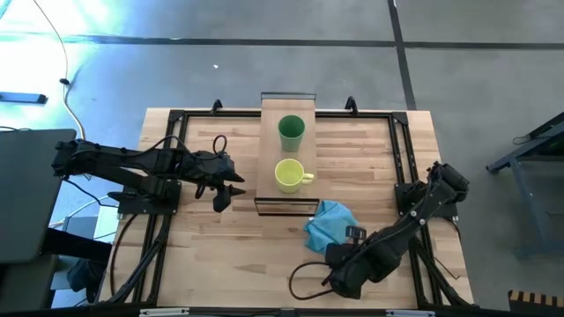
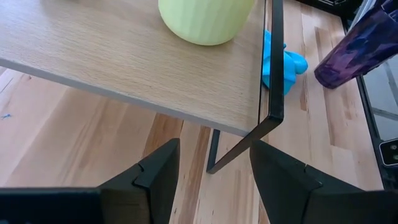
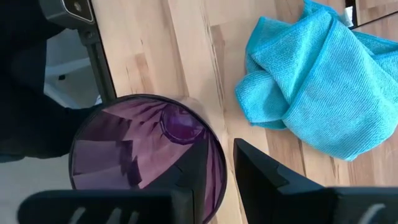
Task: Stack small to large cups/mugs on shelf
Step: Put the violet cup on the shelf
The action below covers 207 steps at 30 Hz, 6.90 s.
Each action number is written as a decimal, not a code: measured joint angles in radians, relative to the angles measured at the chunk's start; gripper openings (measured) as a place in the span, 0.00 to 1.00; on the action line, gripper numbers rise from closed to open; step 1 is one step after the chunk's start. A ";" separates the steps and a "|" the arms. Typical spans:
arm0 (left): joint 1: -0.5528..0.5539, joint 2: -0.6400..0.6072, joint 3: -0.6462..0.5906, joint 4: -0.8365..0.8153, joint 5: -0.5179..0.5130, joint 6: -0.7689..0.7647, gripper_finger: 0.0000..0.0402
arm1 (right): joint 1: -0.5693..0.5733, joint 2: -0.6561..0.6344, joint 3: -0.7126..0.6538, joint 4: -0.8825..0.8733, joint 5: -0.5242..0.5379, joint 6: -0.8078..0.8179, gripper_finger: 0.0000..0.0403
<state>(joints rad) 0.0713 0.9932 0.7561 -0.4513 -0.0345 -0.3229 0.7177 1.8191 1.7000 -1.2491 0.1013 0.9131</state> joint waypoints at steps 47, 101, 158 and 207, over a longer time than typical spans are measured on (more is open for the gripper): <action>0.000 0.000 0.000 -0.001 -0.030 0.007 0.46 | -0.052 -0.001 -0.070 0.046 -0.130 -0.019 0.00; 0.000 0.000 0.000 -0.128 -0.027 0.082 0.46 | -0.648 -0.102 0.655 -0.223 -0.022 -0.605 0.00; 0.000 0.000 0.000 -0.099 -0.031 0.117 0.46 | -1.365 -0.145 0.655 0.033 0.112 -1.579 0.00; 0.000 0.000 0.000 0.111 -0.023 0.049 0.46 | -1.517 0.076 0.655 -0.061 -0.486 -1.783 0.00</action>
<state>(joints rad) 0.0711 0.9936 0.7559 -0.3401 -0.0570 -0.2738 -0.7994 1.8950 2.3547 -1.3097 -0.3850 -0.8701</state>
